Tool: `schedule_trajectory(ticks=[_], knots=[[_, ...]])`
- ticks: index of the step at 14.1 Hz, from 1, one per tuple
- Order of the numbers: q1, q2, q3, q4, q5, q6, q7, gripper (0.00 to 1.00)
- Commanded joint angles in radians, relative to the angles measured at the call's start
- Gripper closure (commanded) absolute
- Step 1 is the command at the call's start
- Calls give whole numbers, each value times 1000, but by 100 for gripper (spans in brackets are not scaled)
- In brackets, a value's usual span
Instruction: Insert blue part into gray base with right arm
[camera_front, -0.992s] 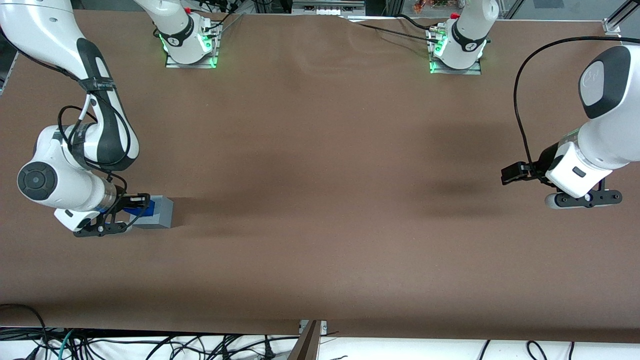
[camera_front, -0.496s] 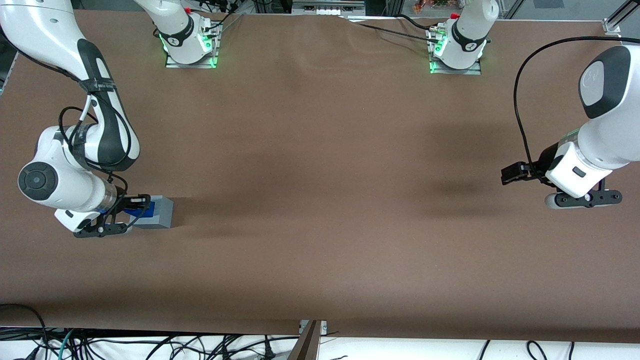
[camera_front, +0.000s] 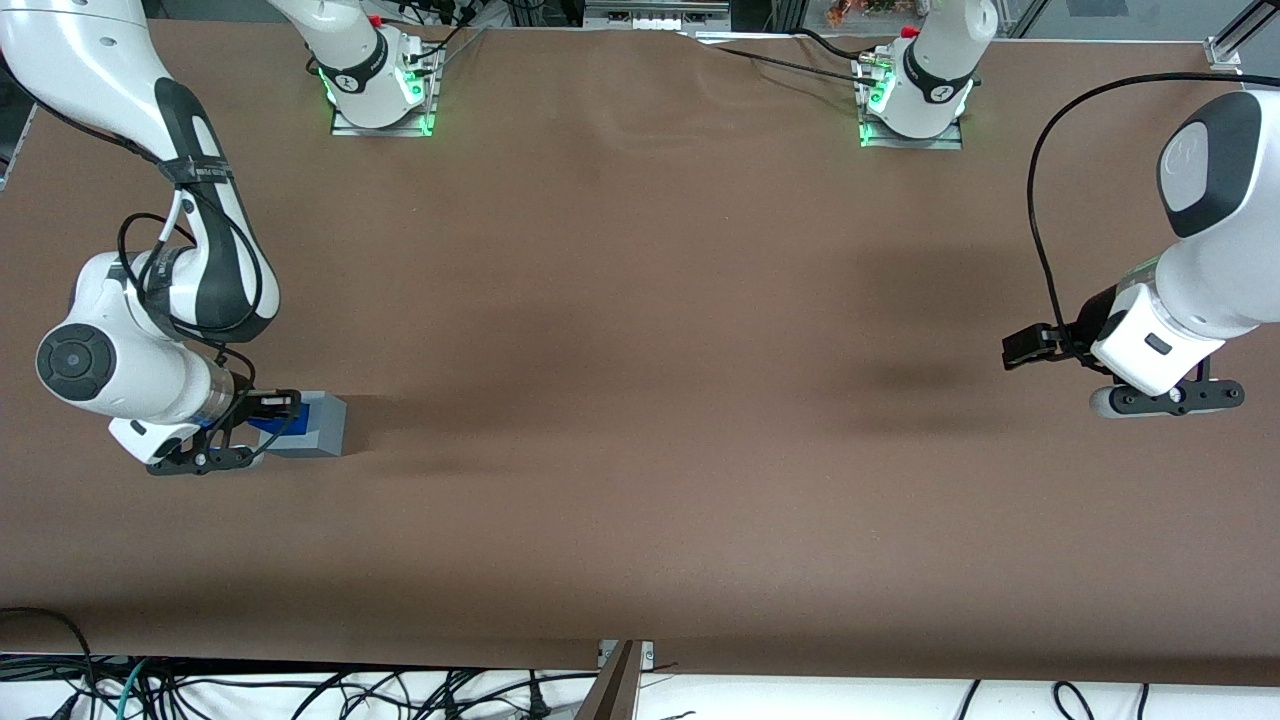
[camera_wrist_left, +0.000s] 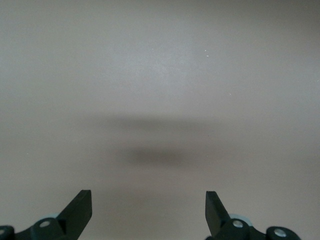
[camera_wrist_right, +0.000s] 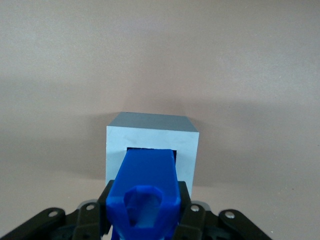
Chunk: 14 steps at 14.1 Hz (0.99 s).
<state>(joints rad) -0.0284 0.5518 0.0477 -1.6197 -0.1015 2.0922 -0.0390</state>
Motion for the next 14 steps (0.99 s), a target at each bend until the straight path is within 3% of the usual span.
schedule_trajectory(ticks=[1, 14], knots=[[-7, 40, 7, 15, 11, 23, 8, 75], [-12, 46, 7, 12, 32, 16, 7, 74]])
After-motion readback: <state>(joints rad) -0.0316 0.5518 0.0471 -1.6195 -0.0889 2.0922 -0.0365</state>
